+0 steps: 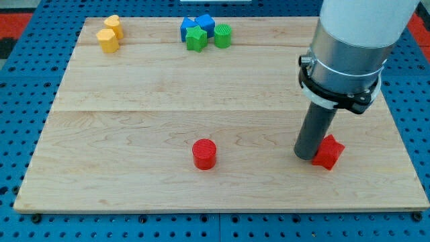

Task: Move the red blocks to the bottom right side of the board

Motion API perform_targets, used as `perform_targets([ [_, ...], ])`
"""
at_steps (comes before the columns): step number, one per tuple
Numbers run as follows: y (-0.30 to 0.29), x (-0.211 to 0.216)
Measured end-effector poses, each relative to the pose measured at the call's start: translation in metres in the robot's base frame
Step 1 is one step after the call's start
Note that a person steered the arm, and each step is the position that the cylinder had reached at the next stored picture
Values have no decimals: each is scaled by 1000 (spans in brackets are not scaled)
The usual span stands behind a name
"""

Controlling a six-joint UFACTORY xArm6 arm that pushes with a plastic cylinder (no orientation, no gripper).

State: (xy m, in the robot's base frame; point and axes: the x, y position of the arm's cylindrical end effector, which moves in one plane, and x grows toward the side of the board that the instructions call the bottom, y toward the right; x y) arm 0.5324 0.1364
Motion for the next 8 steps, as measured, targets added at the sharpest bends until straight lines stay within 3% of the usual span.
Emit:
perform_targets([
  [1, -13, -10],
  [2, -80, -32],
  [4, -237, -33],
  [6, -237, 12],
  [8, -224, 5],
])
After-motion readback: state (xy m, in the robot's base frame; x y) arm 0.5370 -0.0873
